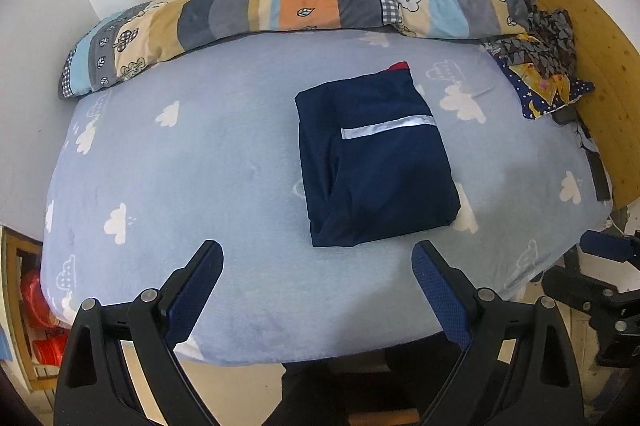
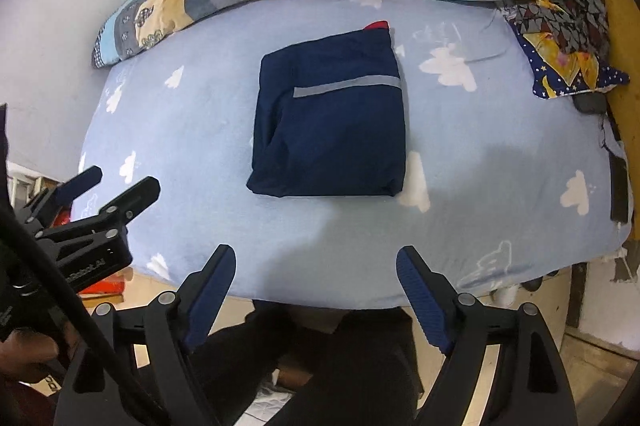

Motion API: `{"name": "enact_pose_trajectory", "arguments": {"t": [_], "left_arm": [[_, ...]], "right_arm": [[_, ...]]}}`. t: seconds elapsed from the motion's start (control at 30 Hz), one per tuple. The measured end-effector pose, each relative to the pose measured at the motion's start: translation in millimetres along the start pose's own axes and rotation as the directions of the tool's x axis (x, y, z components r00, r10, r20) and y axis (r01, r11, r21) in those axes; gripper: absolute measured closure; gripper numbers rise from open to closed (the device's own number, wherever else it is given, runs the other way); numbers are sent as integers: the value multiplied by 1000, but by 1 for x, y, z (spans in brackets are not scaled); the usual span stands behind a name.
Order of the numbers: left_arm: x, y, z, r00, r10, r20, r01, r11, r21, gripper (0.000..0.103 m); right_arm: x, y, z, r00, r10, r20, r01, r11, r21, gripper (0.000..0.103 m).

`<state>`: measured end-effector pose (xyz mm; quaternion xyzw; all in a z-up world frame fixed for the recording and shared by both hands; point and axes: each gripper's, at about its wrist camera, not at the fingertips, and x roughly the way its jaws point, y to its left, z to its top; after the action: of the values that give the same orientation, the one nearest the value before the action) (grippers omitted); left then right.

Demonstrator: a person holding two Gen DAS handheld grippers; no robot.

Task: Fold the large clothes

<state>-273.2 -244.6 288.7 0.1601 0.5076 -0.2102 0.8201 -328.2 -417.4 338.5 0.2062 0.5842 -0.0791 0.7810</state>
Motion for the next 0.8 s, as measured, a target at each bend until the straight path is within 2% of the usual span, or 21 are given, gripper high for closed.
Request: {"name": "enact_pose_trajectory", "arguments": {"t": [0.33, 0.8], "left_arm": [[-12, -6, 8, 999, 5, 49, -7, 999, 50, 8], [-13, -6, 15, 999, 5, 49, -8, 998, 66, 8]], "right_arm": [[-14, 5, 5, 999, 5, 37, -6, 1000, 9, 16], [-19, 10, 12, 999, 9, 47, -9, 1000, -15, 16]]}}
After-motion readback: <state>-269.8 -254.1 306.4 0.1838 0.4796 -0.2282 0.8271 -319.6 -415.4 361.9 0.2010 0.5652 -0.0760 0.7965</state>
